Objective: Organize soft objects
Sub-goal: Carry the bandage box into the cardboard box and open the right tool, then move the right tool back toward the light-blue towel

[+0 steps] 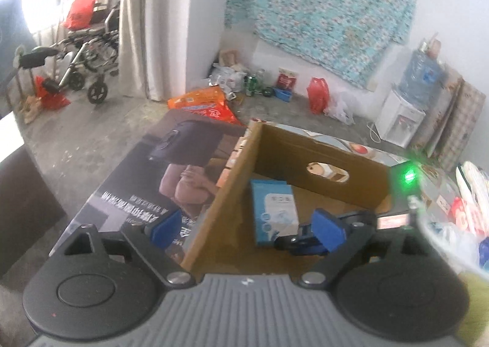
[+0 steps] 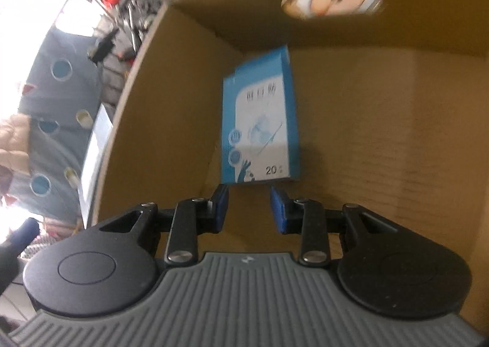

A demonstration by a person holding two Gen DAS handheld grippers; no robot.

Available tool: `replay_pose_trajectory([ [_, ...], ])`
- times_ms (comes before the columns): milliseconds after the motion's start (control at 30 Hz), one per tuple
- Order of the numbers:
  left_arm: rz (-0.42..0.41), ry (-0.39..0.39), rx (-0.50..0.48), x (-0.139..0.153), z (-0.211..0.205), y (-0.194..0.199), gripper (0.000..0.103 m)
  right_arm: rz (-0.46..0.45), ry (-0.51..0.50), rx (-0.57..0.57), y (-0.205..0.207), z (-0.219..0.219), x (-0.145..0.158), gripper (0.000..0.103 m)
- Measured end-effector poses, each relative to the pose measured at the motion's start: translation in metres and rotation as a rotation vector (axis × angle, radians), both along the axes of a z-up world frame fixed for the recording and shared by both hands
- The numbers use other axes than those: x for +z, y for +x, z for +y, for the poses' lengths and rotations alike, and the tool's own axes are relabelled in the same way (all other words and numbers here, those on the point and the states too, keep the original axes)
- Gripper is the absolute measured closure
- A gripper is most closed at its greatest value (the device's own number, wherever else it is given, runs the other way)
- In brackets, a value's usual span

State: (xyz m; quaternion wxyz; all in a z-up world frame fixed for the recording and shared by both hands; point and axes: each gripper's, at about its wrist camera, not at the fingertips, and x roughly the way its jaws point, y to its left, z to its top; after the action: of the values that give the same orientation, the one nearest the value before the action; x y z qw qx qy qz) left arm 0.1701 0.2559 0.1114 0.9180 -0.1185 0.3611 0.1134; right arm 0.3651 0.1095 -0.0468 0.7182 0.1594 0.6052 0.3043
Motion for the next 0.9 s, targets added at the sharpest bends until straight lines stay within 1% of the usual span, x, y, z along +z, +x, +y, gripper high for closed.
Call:
replay_pose_trajectory([
  [33, -0.003, -0.001, 0.007, -0.001, 0.003, -0.002, 0.010, 0.003, -0.018, 0.005, 0.001, 0.005, -0.005, 0.074],
  [67, -0.004, 0.000, 0.014, -0.002, 0.005, -0.003, 0.010, -0.001, -0.009, 0.005, 0.001, 0.008, -0.007, 0.077],
  [300, -0.019, -0.021, 0.030, -0.004, 0.016, -0.009, 0.010, 0.042, 0.065, 0.004, 0.005, 0.016, -0.013, 0.076],
  [433, -0.012, -0.021, 0.027, -0.009, 0.015, -0.009, 0.010, 0.040, 0.114, 0.019, 0.005, 0.023, -0.017, 0.076],
  [567, -0.007, -0.031, 0.030, -0.011, 0.011, -0.012, 0.010, 0.030, 0.130, 0.041, 0.004, 0.026, -0.016, 0.075],
  [667, -0.016, -0.030, 0.033, -0.010, 0.010, -0.017, 0.010, 0.040, 0.161, 0.046, 0.003, 0.021, -0.012, 0.068],
  [700, -0.022, -0.026, 0.034, -0.008, 0.009, -0.019, 0.010, 0.043, 0.179, 0.048, 0.001, 0.016, -0.008, 0.062],
  [767, -0.043, -0.019, 0.031, -0.004, 0.005, -0.025, 0.010, 0.051, 0.231, 0.057, -0.004, 0.003, 0.005, 0.056],
  [833, -0.066, -0.011, 0.020, 0.001, -0.003, -0.031, 0.009, 0.035, 0.287, 0.065, -0.012, -0.014, 0.024, 0.055],
  [900, -0.089, -0.001, -0.003, 0.006, -0.013, -0.038, 0.008, -0.002, 0.343, 0.073, -0.023, -0.036, 0.046, 0.054],
])
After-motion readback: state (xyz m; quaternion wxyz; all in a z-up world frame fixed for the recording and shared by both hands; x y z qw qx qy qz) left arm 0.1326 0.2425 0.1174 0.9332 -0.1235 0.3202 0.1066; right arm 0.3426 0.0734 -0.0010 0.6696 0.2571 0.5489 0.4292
